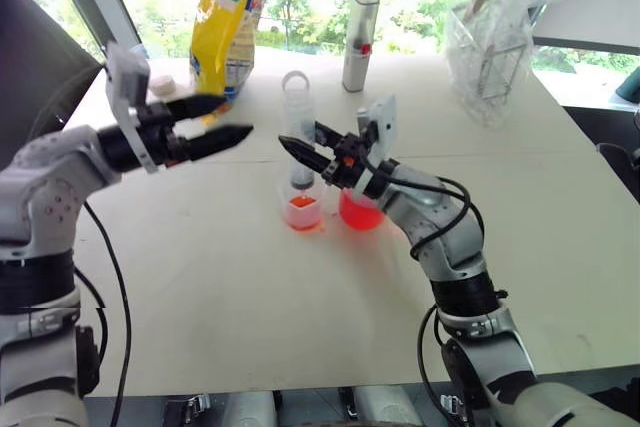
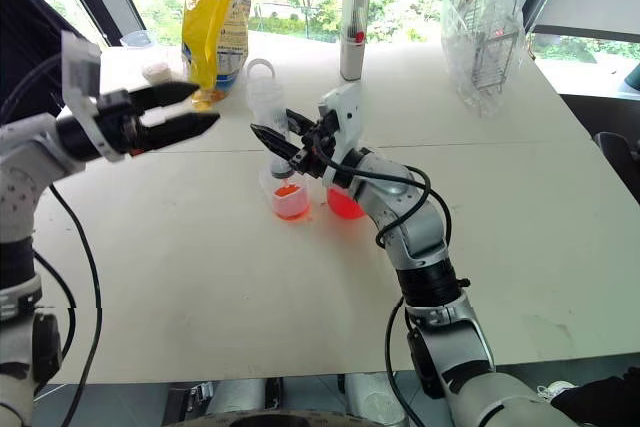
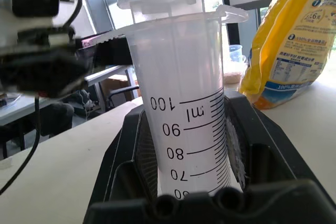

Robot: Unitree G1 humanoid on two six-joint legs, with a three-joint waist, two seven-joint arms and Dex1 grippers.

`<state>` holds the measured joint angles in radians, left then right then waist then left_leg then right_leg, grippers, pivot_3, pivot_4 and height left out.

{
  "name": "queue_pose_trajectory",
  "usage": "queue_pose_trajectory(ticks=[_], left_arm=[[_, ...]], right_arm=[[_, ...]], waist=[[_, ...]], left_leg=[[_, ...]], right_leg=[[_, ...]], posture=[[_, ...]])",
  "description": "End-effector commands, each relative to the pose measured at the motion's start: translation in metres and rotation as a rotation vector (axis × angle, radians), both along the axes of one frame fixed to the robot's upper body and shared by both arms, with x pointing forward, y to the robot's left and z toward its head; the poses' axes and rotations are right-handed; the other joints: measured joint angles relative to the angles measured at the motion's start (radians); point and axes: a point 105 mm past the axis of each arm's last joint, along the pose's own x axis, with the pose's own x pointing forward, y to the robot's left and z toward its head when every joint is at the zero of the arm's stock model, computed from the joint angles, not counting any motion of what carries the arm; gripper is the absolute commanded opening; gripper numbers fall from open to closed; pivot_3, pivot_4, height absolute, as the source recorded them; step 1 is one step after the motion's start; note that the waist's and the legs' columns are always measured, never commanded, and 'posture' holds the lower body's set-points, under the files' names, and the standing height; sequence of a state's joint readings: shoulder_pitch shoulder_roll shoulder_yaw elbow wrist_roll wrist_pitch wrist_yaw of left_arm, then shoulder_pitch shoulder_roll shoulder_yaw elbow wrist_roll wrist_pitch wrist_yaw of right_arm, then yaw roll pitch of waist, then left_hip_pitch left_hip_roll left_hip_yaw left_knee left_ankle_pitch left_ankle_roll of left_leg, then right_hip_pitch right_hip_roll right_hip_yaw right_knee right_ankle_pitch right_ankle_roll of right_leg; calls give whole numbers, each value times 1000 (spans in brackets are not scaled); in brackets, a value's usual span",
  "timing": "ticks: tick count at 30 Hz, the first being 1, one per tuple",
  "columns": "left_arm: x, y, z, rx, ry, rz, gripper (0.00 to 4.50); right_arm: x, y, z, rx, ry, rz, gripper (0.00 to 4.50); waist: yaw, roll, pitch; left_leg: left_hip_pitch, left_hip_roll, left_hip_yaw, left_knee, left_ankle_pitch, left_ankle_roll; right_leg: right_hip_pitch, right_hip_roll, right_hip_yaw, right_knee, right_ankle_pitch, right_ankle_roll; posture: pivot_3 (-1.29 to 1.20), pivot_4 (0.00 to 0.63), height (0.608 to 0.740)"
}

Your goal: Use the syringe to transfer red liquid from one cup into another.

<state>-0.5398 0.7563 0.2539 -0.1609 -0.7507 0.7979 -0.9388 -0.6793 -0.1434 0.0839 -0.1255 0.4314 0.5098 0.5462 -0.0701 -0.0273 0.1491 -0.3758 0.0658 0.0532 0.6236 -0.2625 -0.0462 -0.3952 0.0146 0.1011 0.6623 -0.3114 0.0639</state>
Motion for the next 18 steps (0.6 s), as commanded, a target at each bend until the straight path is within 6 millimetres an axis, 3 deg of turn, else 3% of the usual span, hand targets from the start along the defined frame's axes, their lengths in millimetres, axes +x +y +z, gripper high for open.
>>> queue_pose_trajectory(ticks=[1,4,8,12,18], left_arm=[[-11,-11,0,21,-56,-36,4461],[-14,-18,-7,16,-53,-46,4461],[-16,-24,-14,23,-50,-57,4461],[-17,-27,-18,15,-47,-61,4461],[-19,-32,-19,-12,-42,-68,4461]], right_arm=[[7,-25,69,67,-43,-69,1380],[24,-54,100,13,-3,-178,1380],[45,-96,108,-112,149,-331,1380],[55,-132,74,-320,406,-456,1380],[57,-156,0,-516,714,-517,1380]], waist=[[0,1,0],[3,1,1],[1,-1,-1],[0,0,0],[0,0,-1]], left_leg=[[0,0,0,0,0,0],[0,-1,0,0,0,0],[0,-2,0,-5,0,0],[-1,-2,2,-11,0,0],[-11,0,3,-11,-1,2]], right_leg=[[0,-1,0,0,0,0],[0,-3,-1,0,0,0],[0,-3,-2,-5,0,-1],[-1,-3,0,-13,0,-1],[-11,1,2,-13,0,-1]], posture=[[0,150,740],[0,150,740],[0,150,740],[0,150,740],[0,150,740]])
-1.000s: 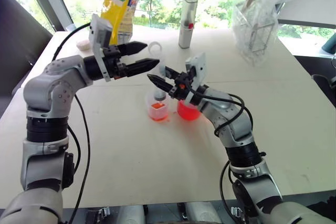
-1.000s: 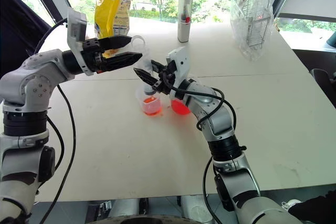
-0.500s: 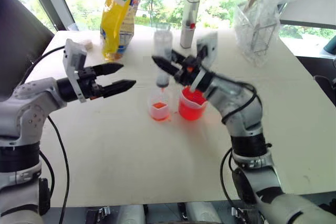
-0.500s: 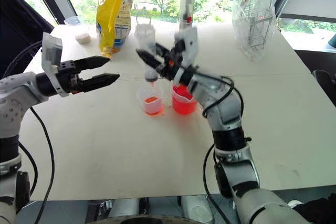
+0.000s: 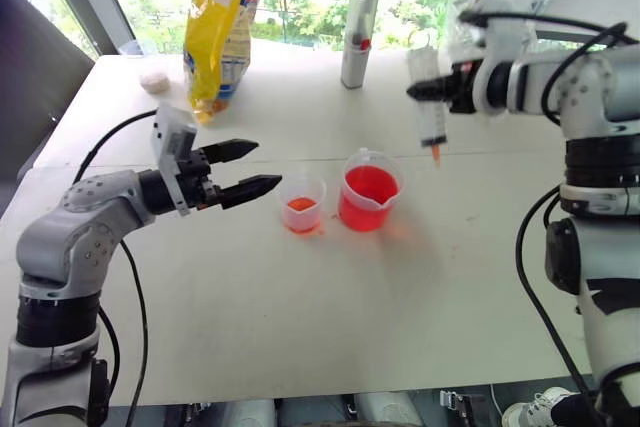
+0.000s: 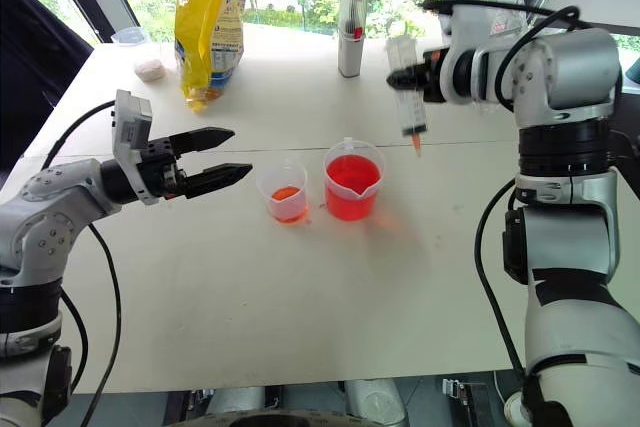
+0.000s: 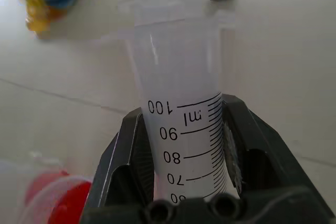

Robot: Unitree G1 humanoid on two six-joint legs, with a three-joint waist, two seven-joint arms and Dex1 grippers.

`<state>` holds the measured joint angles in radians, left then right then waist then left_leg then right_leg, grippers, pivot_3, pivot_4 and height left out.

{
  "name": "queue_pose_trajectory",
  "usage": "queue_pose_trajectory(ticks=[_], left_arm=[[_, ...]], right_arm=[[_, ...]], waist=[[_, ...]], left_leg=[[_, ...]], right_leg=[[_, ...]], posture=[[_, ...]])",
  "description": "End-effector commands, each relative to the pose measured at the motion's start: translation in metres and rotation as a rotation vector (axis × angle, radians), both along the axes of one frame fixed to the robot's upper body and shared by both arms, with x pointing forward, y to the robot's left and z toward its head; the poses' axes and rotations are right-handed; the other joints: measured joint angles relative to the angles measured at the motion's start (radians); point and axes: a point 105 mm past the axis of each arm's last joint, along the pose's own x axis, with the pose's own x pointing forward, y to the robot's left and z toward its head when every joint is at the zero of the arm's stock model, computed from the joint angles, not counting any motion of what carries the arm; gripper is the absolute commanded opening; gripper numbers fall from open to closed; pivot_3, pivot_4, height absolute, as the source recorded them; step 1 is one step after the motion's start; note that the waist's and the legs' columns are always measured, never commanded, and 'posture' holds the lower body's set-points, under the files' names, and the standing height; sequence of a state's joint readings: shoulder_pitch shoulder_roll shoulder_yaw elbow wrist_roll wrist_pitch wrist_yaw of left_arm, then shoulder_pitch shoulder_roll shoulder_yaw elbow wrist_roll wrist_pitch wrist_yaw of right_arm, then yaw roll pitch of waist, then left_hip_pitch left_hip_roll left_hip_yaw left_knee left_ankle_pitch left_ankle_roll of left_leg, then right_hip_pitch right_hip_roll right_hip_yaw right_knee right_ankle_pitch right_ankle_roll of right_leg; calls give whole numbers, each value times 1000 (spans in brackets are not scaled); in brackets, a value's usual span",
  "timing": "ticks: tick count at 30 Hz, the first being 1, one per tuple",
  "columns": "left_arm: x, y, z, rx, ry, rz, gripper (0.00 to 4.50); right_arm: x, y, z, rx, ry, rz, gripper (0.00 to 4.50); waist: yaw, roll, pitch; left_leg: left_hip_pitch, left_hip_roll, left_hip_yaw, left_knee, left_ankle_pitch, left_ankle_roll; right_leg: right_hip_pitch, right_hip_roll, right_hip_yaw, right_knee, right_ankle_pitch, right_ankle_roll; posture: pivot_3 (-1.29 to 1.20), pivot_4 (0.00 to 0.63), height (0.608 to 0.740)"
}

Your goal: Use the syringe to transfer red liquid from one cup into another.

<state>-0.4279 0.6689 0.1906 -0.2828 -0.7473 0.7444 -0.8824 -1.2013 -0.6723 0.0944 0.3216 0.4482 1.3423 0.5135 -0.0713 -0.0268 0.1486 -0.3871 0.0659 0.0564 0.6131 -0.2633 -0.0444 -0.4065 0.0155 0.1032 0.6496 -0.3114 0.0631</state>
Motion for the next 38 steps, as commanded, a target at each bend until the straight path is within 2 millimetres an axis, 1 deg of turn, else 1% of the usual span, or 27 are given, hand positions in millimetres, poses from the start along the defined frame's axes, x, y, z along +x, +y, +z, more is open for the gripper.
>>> queue_pose_trajectory(ticks=[1,4,7,12,16,18,20,22,23,25,27,29,31,33,35,38], left_arm=[[-6,-5,8,-3,-52,-18,4461],[-8,-7,6,12,-54,-21,4461],[-10,-8,5,29,-58,-22,4461],[-13,-8,2,45,-57,-19,4461],[-18,-12,0,44,-45,-28,4461],[-20,-13,-1,39,-35,-33,4500],[-21,-13,-1,29,-28,-37,4500],[-21,-14,-1,25,-11,-37,4500],[-20,-15,-2,27,-5,-36,4500],[-20,-16,-4,41,1,-32,4500],[-21,-15,-6,52,2,-28,4500],[-23,-10,-6,62,3,-11,4500],[-25,-7,-6,68,3,-1,4500],[-26,-2,-5,86,0,14,4500],[-29,1,-4,99,1,20,4500],[-33,4,-4,113,11,19,4500]], right_arm=[[-3,-9,-27,-44,140,-31,1380],[-7,-16,-57,-78,265,-55,1380],[-9,-23,-80,-108,343,-79,1380],[-14,-31,-106,-144,419,-108,1380],[-18,-34,-117,-136,453,-122,1380],[-19,-33,-118,-128,452,-121,2417],[-19,-34,-117,-121,446,-123,3299],[-21,-36,-115,-118,439,-125,4317],[-21,-37,-108,-137,399,-109,4466],[-26,-33,-87,-149,302,-43,4466],[-34,-30,-73,-161,236,10,4466],[-49,-33,-53,-182,166,69,4466],[-59,-33,-42,-180,130,107,4466],[-78,-26,-26,-166,72,210,4466],[-99,-18,-16,-164,25,316,4466],[-121,-14,-14,-178,-9,418,4466]], waist=[[2,0,0],[2,0,0],[2,0,0],[1,0,0],[1,0,0],[2,0,0],[3,0,0],[3,0,0],[3,0,0],[5,1,0],[5,1,0],[5,1,0],[5,1,0],[4,1,0],[3,1,0],[2,1,0]], left_leg=[[-1,0,-1,1,0,0],[-1,0,-1,2,0,0],[-2,0,-1,3,0,0],[-1,0,-1,3,0,0],[-1,0,-2,3,0,0],[-1,0,-3,3,0,0],[-1,0,-3,3,0,0],[-1,0,-3,4,0,0],[-1,0,-3,4,0,0],[-1,0,-3,5,0,0],[-2,0,-4,5,0,0],[-2,0,-4,5,0,0],[-2,0,-4,4,0,0],[-1,0,-5,4,0,0],[-1,0,-5,4,0,0],[1,1,-5,4,0,0]], right_leg=[[0,1,0,0,0,0],[0,1,0,0,0,0],[1,0,-1,0,0,1],[1,1,-1,1,1,1],[1,3,-1,1,1,1],[1,3,-1,1,1,1],[1,3,-1,1,1,1],[2,3,-1,1,1,1],[2,3,-1,1,1,1],[2,3,-2,1,1,1],[2,3,-2,1,1,1],[2,3,-2,1,1,1],[2,3,-2,1,1,1],[2,3,-3,1,1,1],[2,3,-3,1,1,1],[5,4,-3,1,1,1]], posture=[[0,150,740],[0,150,740],[0,150,740],[0,150,740],[0,150,740],[0,150,740],[0,150,740],[0,150,740],[0,150,740],[0,150,740],[0,150,740],[0,150,740],[0,150,740],[0,150,740],[0,150,740],[0,150,740]])
